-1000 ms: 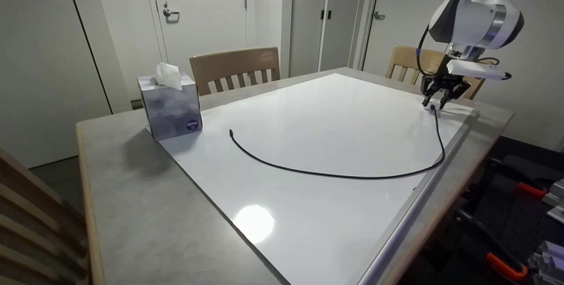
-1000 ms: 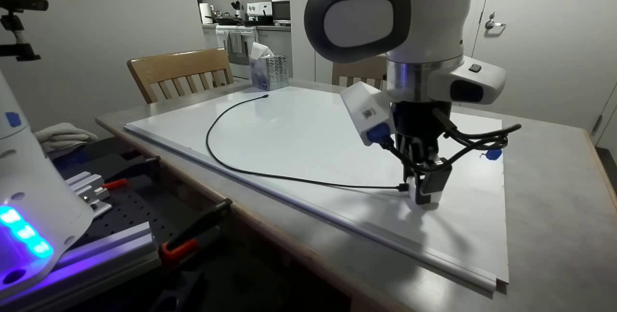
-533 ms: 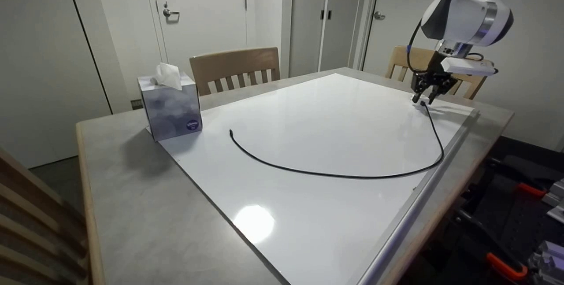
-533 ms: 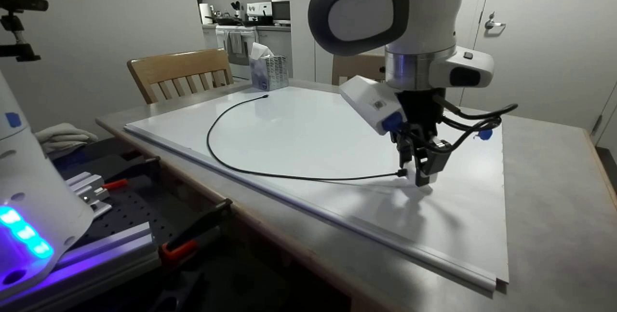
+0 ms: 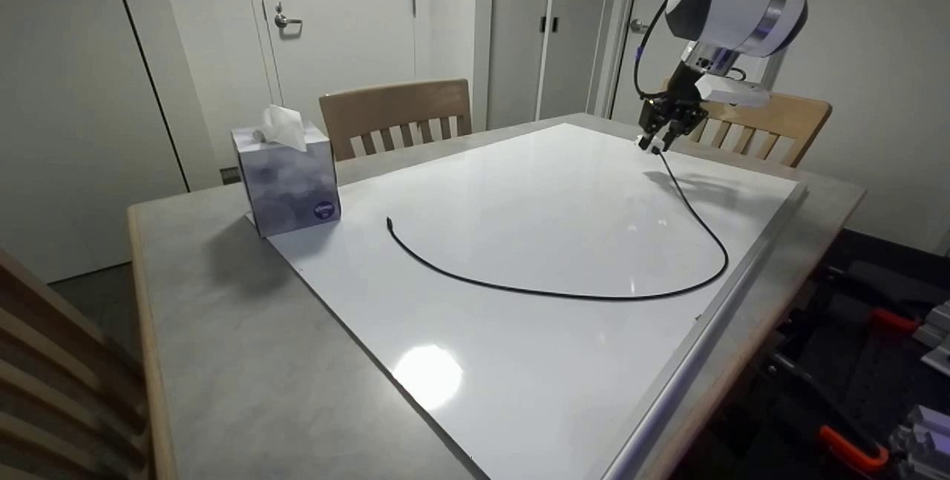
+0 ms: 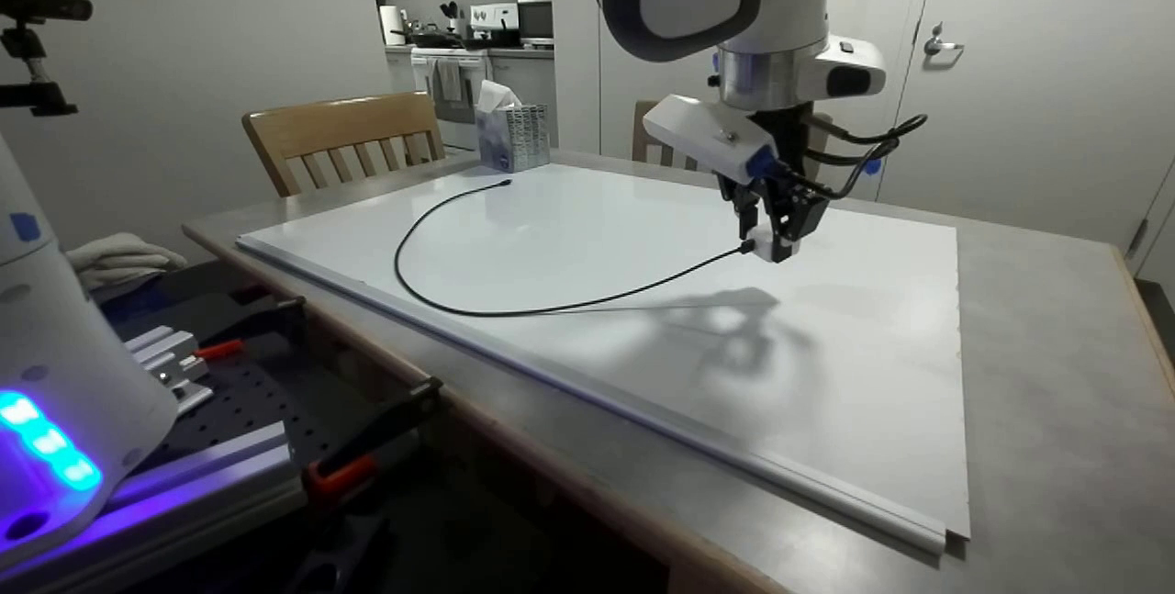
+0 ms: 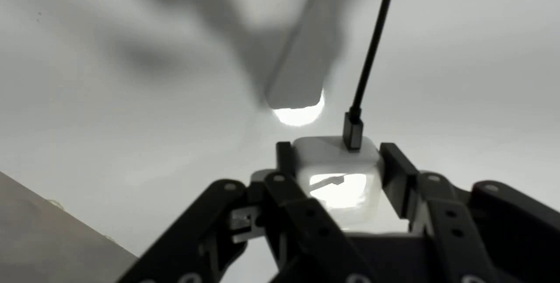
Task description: Coil the charger on the table
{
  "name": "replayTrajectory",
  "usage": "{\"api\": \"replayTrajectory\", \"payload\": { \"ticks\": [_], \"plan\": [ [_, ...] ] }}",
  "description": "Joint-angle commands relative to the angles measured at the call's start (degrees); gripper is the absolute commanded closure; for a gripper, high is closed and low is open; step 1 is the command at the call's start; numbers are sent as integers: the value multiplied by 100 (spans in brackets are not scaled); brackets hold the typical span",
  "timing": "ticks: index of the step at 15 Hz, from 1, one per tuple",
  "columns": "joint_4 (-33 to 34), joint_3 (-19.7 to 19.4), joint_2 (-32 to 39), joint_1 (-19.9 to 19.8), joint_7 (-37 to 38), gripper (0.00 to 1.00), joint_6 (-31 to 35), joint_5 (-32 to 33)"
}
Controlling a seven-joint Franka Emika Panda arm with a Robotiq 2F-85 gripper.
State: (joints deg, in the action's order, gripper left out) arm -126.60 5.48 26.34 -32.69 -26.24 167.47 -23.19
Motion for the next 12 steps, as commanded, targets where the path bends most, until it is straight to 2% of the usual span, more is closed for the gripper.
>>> {"api": "replayTrajectory", "payload": {
  "ticks": [1, 2, 3, 5, 6, 12],
  "plan": [
    [-8, 53, -4, -85, 74, 49, -1, 121],
    [-8, 50, -4, -100, 60, 49, -7, 122],
    [-8, 49, -4, -109, 54, 74, -11, 121],
    [210, 199, 21, -220, -214, 74, -371, 233],
    [423, 525, 108, -441, -643, 74, -614, 196],
    [1724, 983, 767, -75, -1628, 74, -1282, 193]
  ]
}}
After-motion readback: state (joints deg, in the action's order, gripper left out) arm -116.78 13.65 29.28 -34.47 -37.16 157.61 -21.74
